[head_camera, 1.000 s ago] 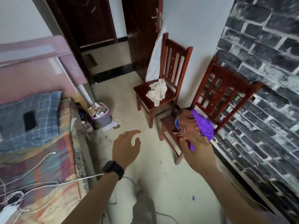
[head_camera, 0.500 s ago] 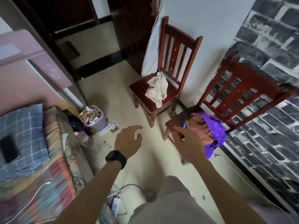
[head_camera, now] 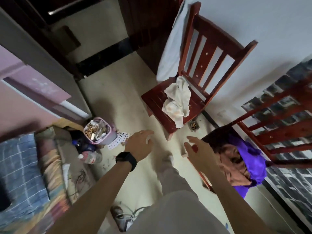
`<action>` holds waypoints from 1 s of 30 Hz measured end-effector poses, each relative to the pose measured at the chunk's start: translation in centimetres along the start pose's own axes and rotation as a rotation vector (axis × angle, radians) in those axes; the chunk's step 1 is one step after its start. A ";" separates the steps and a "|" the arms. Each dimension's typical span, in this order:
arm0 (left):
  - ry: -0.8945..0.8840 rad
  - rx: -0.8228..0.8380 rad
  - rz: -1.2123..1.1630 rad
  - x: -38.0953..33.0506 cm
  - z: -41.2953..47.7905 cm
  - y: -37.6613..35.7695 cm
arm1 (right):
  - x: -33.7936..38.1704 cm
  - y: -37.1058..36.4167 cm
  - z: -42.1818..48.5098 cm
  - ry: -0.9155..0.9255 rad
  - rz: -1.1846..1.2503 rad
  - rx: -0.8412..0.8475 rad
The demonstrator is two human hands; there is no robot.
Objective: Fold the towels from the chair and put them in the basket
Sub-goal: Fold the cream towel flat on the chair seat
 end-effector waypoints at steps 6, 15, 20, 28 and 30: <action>-0.005 0.090 0.062 1.3 11.3 2.6 | 1.4 -1.9 10.4 -0.107 -0.022 0.088; -0.105 0.233 0.187 3.8 29.0 -2.8 | -1.1 -7.8 25.1 -0.272 -0.059 0.155; -0.264 0.278 0.240 5.4 37.7 -7.2 | -4.2 -11.6 32.2 -0.420 -0.041 0.116; -0.497 0.334 0.541 8.9 49.0 -14.8 | -11.3 -18.0 40.0 -0.543 -0.146 0.051; -0.531 0.401 0.660 9.6 50.6 -16.8 | -13.0 -19.0 40.8 -0.568 -0.243 0.024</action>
Point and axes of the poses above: each hand's wrist, its own z-axis towards the middle knuckle, its own y-axis out of the back of the hand, x = y × z, the point moved 7 cm from there along z, towards the middle knuckle, and after that the axes turned 13 degrees about z, right-handed, at the moved point
